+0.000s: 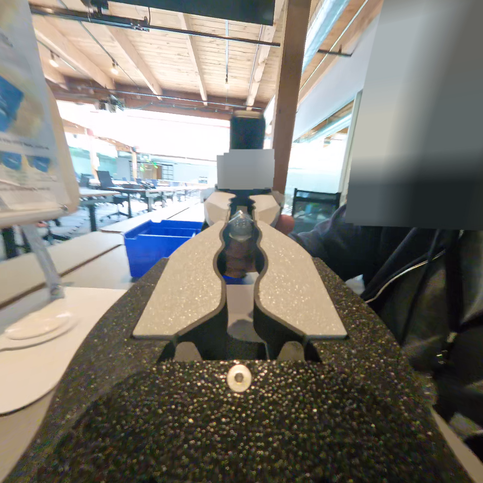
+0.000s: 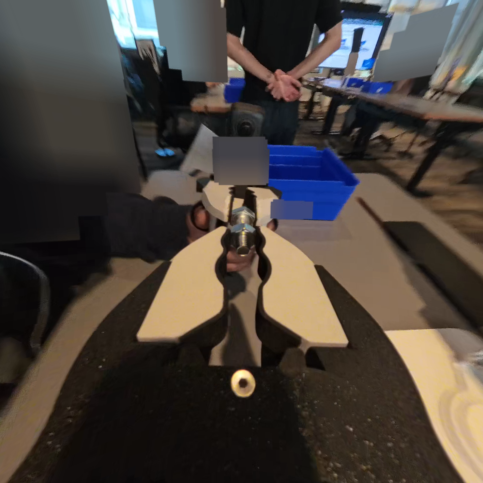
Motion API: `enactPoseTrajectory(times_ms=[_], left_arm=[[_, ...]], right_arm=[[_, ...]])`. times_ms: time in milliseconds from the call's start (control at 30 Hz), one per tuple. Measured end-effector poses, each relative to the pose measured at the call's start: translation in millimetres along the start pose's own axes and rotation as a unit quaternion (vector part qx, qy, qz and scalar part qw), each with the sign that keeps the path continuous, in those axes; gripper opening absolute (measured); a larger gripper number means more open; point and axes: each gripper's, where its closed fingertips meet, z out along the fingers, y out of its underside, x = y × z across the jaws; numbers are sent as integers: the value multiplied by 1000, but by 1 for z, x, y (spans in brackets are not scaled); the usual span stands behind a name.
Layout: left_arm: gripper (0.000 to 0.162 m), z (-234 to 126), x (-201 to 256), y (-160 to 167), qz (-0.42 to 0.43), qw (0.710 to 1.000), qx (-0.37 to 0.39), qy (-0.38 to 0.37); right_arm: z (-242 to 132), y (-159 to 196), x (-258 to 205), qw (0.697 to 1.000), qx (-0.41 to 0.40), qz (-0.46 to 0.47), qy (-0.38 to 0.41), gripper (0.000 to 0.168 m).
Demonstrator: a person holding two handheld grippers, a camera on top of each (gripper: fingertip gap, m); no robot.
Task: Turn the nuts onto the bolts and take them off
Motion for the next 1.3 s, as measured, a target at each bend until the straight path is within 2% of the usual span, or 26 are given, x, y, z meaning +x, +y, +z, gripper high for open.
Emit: enactPoseTrajectory(times_ms=[100,200,267,300,367,433,500,600,667,800,867,900,933,1067,1200,1300], left_arm=[[16,0,-3,4,-86,996,13,27],[16,1,-5,9,-161,985,24,51],[16,2,-7,11,-168,984,30,47],[16,2,-7,12,-160,986,30,45],[16,2,-6,9,-131,990,31,35],[16,2,-5,5,-88,996,27,20],[16,2,-4,4,-40,999,15,4],[16,2,-1,2,26,1000,2,-14],[16,3,2,1,65,998,-7,-21],[16,5,7,1,101,994,-19,-23],[16,7,7,5,111,993,-32,-26],[16,8,7,7,114,992,-38,-26],[16,9,8,8,114,993,-39,-22],[16,13,5,15,59,997,-41,-16],[16,17,2,25,-71,997,-27,21],[16,19,-1,33,-175,984,-14,44]], right_arm=[[-2,5,5,982,-39,-168,72,18],[-4,10,10,925,-81,-342,148,18],[-5,12,12,897,-92,-393,178,18],[-5,12,12,903,-84,-383,176,20],[-4,9,11,937,-59,-308,153,35],[-5,2,13,973,-24,-196,122,51],[-7,-7,8,996,29,-64,63,55],[-10,-13,2,991,73,109,-22,55],[-12,-13,1,978,86,185,-53,53],[-13,-7,-2,962,78,251,-77,50],[-11,-2,-6,962,62,251,-84,38],[-11,-1,-9,964,61,243,-90,25],[-12,0,-10,968,59,230,-87,19],[-17,8,-6,988,43,136,-51,19],[-23,16,-3,998,19,-54,16,19],[-25,25,1,973,-10,-215,85,19]])
